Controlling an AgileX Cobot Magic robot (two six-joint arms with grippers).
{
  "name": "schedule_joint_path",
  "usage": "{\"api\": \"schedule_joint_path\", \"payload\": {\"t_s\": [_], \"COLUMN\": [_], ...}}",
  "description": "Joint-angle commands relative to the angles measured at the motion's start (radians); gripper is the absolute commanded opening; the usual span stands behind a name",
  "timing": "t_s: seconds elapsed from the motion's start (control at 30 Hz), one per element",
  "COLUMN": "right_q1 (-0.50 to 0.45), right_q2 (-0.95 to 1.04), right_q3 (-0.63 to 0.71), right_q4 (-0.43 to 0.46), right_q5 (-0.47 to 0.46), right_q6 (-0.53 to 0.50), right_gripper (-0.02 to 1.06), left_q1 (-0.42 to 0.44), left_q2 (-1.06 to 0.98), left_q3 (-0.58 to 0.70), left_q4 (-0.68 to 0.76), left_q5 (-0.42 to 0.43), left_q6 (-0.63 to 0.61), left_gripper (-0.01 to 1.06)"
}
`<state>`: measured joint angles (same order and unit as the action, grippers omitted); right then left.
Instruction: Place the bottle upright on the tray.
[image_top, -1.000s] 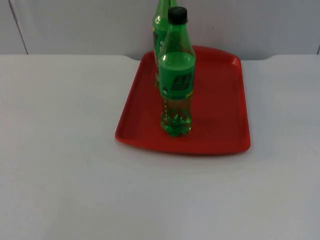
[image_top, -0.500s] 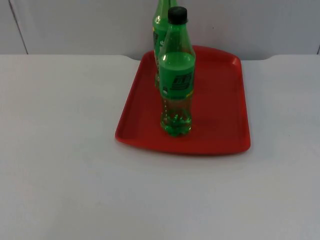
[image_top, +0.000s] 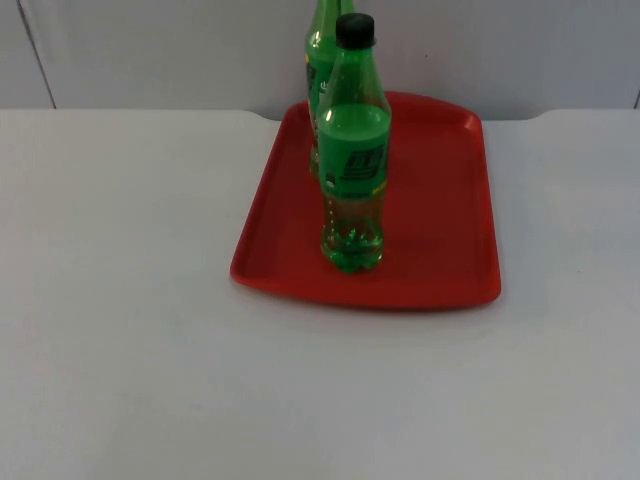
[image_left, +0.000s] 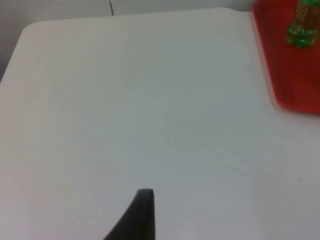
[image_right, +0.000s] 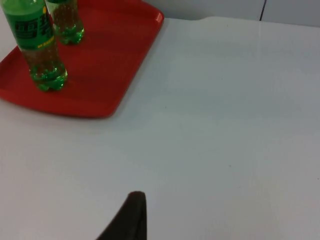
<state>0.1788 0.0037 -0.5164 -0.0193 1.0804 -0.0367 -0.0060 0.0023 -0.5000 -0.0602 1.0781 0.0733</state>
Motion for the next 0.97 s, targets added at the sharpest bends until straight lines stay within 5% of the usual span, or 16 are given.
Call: {"api": "schedule_joint_path", "payload": {"t_s": [0.0, 0.7, 0.93], "right_q1": [-0.005, -0.011, -0.095], "right_q2": [-0.004, -0.004, -0.004], "right_q3": [0.001, 0.001, 0.001], "right_q4": [-0.001, 0.001, 0.001], "right_q5": [-0.003, -0.003, -0.003], "right_q6": [-0.004, -0.004, -0.001], "right_gripper": [1.05, 1.05, 1.05], "left_q1": [0.004, 0.004, 0.004], "left_q2": [-0.002, -0.002, -0.002], "left_q3": [0.004, 0.004, 0.004], "left_q4": [0.001, 0.001, 0.001], "left_q5": [-0.002, -0.002, -0.002], "left_q6": [-0.001, -0.001, -0.001], "left_gripper": [1.05, 1.05, 1.05]}}
